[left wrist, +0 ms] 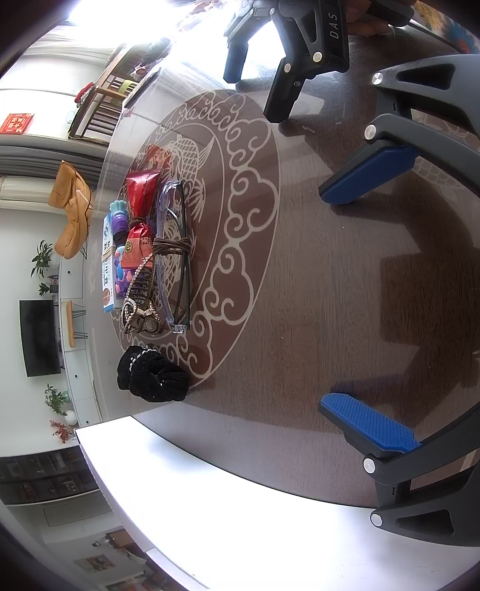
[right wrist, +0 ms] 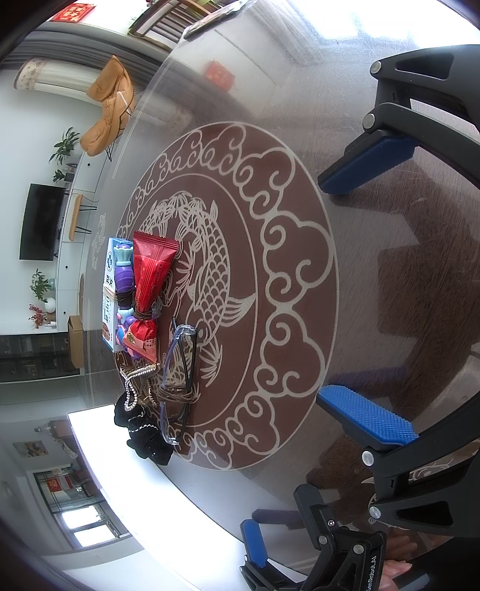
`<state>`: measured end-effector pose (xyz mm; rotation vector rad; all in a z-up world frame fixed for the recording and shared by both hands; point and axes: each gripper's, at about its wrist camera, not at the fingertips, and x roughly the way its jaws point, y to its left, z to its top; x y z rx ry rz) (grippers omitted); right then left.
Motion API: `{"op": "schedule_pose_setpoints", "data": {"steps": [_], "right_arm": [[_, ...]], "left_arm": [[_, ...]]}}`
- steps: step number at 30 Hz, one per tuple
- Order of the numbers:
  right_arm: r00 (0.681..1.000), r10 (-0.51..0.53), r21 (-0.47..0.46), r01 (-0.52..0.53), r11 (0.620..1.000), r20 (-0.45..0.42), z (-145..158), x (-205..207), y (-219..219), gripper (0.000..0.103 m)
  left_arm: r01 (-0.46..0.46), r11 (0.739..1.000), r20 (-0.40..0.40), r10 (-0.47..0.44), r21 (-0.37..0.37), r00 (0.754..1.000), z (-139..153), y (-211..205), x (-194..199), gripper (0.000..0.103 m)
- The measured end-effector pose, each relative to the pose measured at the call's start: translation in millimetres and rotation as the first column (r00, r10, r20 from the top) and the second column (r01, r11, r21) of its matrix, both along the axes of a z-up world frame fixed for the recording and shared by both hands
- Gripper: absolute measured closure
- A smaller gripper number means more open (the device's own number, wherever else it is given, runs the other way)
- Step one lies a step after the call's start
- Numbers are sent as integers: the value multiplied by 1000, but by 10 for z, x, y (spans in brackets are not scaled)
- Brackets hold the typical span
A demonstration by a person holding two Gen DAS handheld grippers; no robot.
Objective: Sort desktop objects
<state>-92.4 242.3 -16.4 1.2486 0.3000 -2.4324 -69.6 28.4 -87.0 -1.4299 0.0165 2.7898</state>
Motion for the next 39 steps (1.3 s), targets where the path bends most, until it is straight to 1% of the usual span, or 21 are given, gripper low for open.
{"op": "schedule_pose_setpoints", "data": {"steps": [36, 37, 39], "right_arm": [[1000, 0, 0, 0, 1000, 0, -1, 0, -1, 0], [1000, 0, 0, 0, 1000, 0, -1, 0, -1, 0], [1000, 0, -1, 0, 1000, 0, 0, 1, -1, 0]], "left_arm": [[0, 1000, 0, 0, 1, 1000, -1, -3, 4, 0], [-1, 1000, -1, 1, 2, 1000, 5, -16, 9, 0], [9, 1000, -31, -9, 18, 999, 43, -33, 52, 0]]}}
